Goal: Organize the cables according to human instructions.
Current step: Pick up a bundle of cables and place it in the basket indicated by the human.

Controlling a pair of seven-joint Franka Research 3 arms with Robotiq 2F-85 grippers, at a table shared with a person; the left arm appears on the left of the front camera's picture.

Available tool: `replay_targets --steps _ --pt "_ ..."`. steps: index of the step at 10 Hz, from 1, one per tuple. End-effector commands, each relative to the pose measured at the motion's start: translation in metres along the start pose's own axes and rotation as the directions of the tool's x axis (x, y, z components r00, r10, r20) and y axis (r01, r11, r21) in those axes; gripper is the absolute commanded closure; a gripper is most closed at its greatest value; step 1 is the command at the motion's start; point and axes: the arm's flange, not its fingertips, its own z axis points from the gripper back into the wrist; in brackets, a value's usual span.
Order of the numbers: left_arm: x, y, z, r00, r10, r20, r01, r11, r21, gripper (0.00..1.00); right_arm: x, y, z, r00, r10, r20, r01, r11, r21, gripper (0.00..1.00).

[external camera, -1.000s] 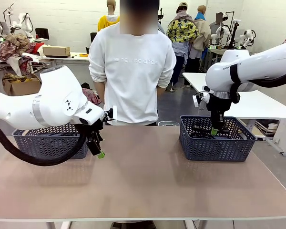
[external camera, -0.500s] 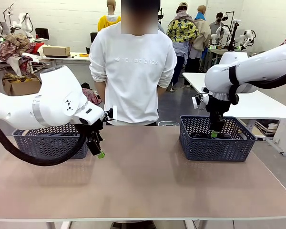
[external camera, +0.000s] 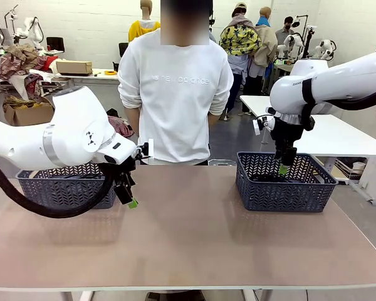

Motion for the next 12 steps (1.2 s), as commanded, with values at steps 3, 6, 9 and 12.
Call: replay_targets --steps 3,6,9,12 --pt "-0.0011 -0.0005 0.0010 1.000 0.001 0.000 -0.001 1.000 -0.001 0.00 0.0023 -0.0030 0.0003 1.000 -0.023 -0.001 0.023 0.999 0.025 0.00" --pt "-0.0011 -0.0005 0.0010 1.000 0.001 0.000 -0.001 1.000 -0.001 0.00 0.0000 -0.0001 -0.0011 1.000 0.000 -0.004 0.000 1.000 0.015 0.00" --pt "-0.0011 -0.0005 0.0010 1.000 0.001 0.000 -0.001 1.000 -0.001 0.00 0.0000 -0.0001 -0.0011 1.000 0.000 -0.004 0.000 1.000 0.015 0.00" --pt "-0.0011 -0.0005 0.0010 1.000 0.001 0.000 -0.001 1.000 -0.001 0.00 0.0000 -0.0001 -0.0011 1.000 0.000 -0.004 0.000 1.000 0.015 0.00"
